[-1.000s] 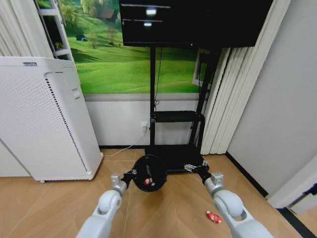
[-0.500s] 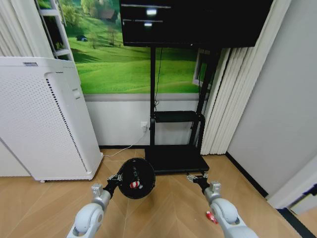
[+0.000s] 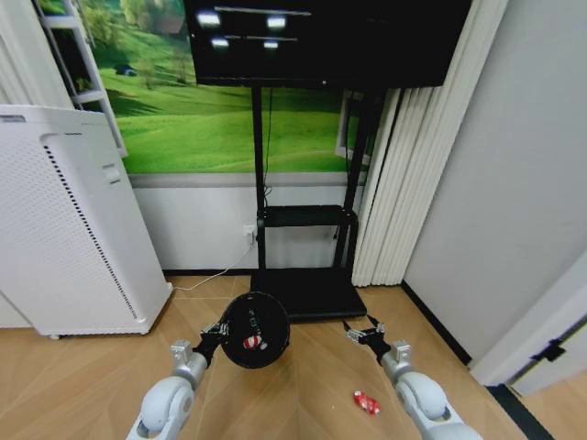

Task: Pick up the trash bin and place the garbage on the floor into it.

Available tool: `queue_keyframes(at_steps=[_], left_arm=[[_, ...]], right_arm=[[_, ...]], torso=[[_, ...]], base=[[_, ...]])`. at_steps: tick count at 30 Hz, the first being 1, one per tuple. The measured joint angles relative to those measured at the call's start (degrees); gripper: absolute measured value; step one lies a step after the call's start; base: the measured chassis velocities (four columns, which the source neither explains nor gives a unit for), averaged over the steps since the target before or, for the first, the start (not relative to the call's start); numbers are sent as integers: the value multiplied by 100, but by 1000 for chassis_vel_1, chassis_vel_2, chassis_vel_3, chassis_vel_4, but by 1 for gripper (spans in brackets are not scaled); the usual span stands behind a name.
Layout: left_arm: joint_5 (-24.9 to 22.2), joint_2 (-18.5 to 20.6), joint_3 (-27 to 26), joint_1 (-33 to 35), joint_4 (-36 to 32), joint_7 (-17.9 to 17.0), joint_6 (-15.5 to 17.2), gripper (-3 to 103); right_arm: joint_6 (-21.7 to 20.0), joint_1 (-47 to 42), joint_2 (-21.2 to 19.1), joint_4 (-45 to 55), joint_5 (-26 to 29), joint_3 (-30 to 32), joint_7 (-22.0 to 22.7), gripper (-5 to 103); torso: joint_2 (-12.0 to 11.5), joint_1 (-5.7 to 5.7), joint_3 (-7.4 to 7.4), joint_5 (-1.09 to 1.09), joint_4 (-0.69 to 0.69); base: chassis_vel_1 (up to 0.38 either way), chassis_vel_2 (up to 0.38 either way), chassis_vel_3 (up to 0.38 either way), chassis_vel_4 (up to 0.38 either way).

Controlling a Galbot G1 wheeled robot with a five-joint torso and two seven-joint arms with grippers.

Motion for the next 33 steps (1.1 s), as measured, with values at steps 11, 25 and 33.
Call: queue_keyframes(at_steps=[11, 25, 33], left_arm=[[-51, -34, -36, -70, 26, -19, 16, 4], [80, -453, 8, -138, 135, 16, -134, 4], [22, -392, -9, -170, 134, 28, -140, 4]], right_arm=[[190, 596, -836, -1800, -1497, -333, -2260, 100], [-97, 910, -591, -2919, -2392, -754, -3077, 100], [-63, 1132, -244, -3336, -2679, -764, -2965, 100]], torso=[[0, 0, -1, 0, 4], [0, 0, 0, 1, 3], [0, 0, -1, -1, 5]], base=[[31, 3, -18, -13], [0, 0, 0, 0], [0, 0, 0, 0]])
